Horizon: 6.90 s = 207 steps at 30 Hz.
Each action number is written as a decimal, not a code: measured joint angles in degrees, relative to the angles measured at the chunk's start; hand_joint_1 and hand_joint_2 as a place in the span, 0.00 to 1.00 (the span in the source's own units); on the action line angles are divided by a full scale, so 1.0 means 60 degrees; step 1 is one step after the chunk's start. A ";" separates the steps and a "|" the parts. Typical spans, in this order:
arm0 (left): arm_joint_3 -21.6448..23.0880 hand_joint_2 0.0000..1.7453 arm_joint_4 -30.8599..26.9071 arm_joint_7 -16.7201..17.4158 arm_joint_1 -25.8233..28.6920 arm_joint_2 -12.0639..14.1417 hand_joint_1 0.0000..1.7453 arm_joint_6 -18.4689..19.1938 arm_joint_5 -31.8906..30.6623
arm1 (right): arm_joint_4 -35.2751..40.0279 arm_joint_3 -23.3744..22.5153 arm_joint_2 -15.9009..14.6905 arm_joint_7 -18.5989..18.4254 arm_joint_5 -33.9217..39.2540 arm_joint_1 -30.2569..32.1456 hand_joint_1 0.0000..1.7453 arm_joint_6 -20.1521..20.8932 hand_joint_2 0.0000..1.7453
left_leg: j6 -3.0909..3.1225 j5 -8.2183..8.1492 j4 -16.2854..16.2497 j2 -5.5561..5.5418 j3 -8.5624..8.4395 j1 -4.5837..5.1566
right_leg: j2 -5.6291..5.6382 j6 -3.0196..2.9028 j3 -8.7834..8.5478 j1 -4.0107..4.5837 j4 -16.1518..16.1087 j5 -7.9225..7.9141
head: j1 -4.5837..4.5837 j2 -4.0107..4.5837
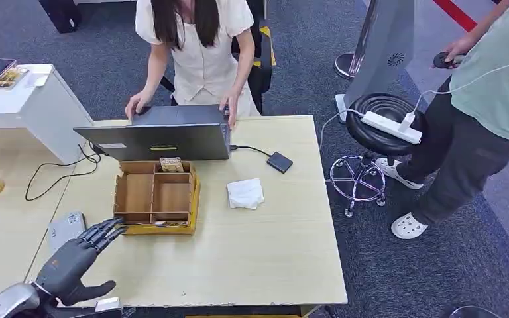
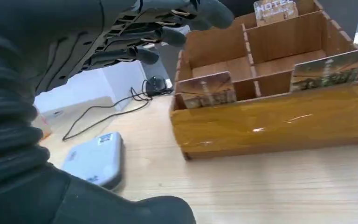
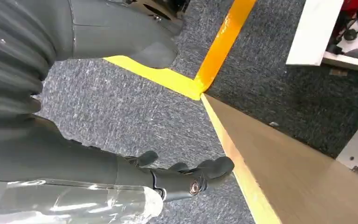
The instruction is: Pass the card to the sensor for recognition and then transmit it.
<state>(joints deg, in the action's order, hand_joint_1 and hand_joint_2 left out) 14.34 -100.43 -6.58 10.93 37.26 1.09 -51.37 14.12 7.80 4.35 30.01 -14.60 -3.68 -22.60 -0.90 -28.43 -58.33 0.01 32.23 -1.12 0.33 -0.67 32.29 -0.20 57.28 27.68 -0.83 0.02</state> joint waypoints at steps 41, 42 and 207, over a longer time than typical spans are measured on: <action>0.0433 1.00 0.1621 0.0495 -0.1470 -0.3300 0.00 -0.1129 -0.1661 | 0.0015 -0.0619 0.0080 -0.0069 -0.0408 0.0112 0.00 0.0011 1.00 | 0.0001 -0.0001 -0.0002 0.0003 -0.0002 0.0000 | 0.0005 0.0003 0.0003 0.0000 -0.0002 -0.0002 | 0.0007 0.0000; 0.0433 1.00 0.1639 0.0492 -0.1477 -0.3325 0.00 -0.1129 -0.1664 | 0.0015 -0.0623 0.0080 -0.0069 -0.0412 0.0114 0.00 0.0011 1.00 | 0.0001 -0.0001 -0.0002 0.0003 -0.0002 0.0000 | 0.0005 0.0003 0.0003 0.0000 -0.0002 -0.0002 | 0.0007 0.0000; -0.0299 1.00 0.2437 -0.0561 -0.4388 -0.4392 0.88 -0.3395 -0.0637 | 0.0095 -0.1410 0.0357 -0.0171 -0.1559 0.0099 0.00 0.0193 1.00 | 0.0002 0.0007 -0.0007 0.0000 -0.0004 0.0000 | 0.0002 0.0000 0.0002 0.0000 -0.0001 -0.0009 | 0.0007 0.0000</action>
<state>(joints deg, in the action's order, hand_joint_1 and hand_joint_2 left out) 12.55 -85.81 -9.94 -15.39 10.91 -19.28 -55.19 14.69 -0.66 6.49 28.98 -23.95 -3.09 -21.44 -0.88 -28.38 -58.37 0.00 32.20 -1.12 0.34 -0.67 32.30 -0.20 57.28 27.62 -0.79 0.02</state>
